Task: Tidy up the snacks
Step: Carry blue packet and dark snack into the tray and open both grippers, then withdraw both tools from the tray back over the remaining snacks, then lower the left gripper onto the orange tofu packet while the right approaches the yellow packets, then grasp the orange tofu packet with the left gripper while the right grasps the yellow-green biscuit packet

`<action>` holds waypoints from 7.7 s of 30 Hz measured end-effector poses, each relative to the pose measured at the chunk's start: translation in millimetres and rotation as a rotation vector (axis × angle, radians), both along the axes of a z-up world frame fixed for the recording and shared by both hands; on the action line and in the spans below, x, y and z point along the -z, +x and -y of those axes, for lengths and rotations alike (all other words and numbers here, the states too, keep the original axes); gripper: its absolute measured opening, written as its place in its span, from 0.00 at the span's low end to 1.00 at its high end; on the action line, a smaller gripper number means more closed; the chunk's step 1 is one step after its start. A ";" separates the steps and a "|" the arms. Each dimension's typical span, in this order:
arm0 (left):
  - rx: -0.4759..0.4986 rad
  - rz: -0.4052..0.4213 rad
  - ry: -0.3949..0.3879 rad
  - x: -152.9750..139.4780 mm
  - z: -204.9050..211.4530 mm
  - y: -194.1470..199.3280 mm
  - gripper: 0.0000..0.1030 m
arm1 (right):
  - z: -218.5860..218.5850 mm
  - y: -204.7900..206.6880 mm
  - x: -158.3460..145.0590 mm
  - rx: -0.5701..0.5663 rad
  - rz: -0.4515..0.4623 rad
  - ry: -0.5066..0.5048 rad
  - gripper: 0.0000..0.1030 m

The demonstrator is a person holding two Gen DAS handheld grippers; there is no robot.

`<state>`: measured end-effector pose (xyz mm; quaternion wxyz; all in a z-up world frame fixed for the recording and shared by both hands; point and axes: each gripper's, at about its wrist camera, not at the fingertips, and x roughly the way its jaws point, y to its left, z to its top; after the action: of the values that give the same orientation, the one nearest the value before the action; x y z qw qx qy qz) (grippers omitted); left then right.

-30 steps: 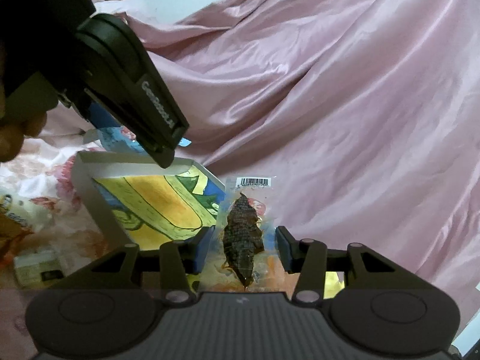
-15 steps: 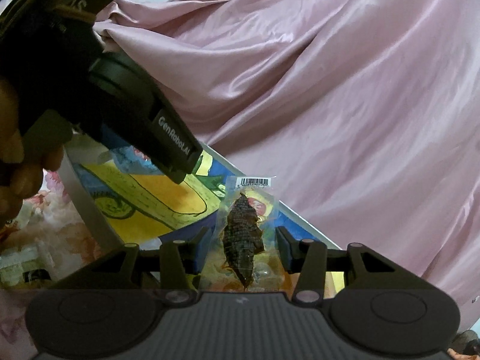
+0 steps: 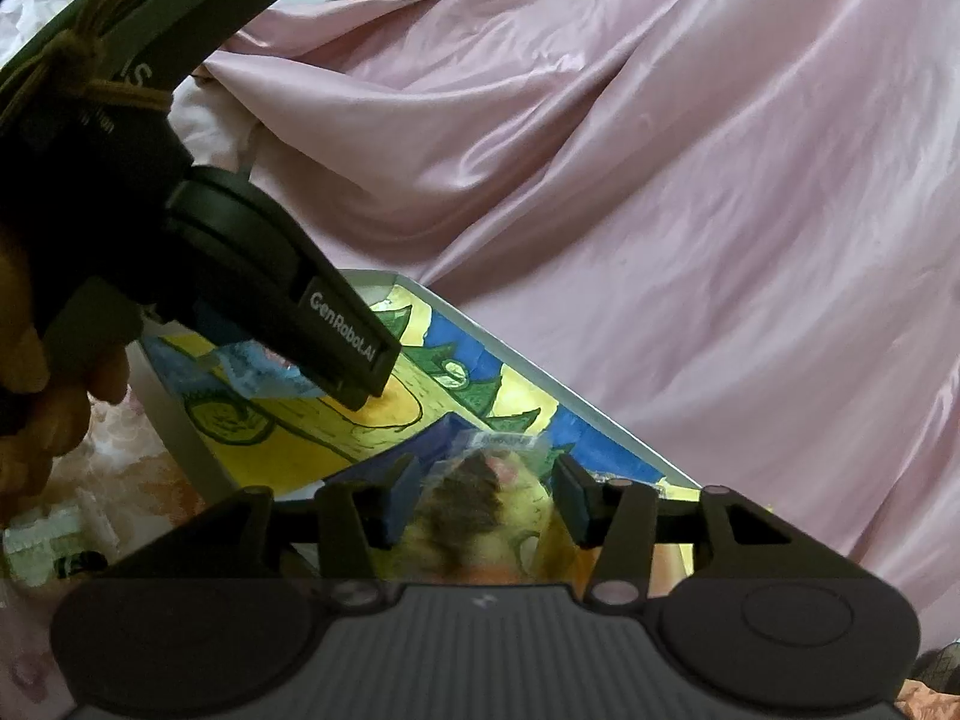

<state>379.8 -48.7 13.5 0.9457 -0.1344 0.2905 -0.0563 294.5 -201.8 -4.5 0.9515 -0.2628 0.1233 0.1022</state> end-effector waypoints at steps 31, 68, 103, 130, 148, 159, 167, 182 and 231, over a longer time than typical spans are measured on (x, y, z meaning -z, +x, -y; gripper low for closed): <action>-0.044 0.206 0.092 -85.9 -30.7 -167.0 0.99 | 31.6 -136.1 -75.3 0.039 0.183 0.223 1.00; -0.035 0.051 0.165 -9.4 -57.6 -322.3 0.99 | 43.6 -259.7 -25.0 0.097 -0.108 0.370 1.00; -0.021 -0.126 0.150 34.8 -49.8 -278.1 0.99 | 48.5 -206.5 29.8 0.191 -0.371 0.385 1.00; -0.109 -0.202 0.133 57.2 -33.0 -149.1 0.99 | 50.7 -104.5 61.4 0.240 -0.440 0.498 1.00; -0.088 -0.244 0.197 71.8 -33.9 -145.2 0.99 | 39.9 -91.8 68.0 0.235 -0.444 0.498 1.00; -0.075 -0.240 0.256 72.1 -38.1 -155.5 0.78 | 32.9 -93.2 72.5 0.236 -0.442 0.442 0.99; -0.047 -0.230 0.240 68.3 -48.4 -177.9 0.70 | 29.8 -105.0 67.7 0.226 -0.438 0.415 0.72; 0.040 -0.254 0.215 59.7 -49.0 -237.0 0.70 | 35.8 -149.6 52.2 0.143 -0.572 0.413 0.57; 0.173 -0.188 0.259 67.8 -29.8 -229.3 0.64 | 0.4 -184.0 58.2 0.030 -0.343 0.250 0.45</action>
<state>150.4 -18.9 -54.3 0.9154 0.0093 0.3930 -0.0869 110.5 -202.2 -62.7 0.9432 -0.1196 0.2736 0.1460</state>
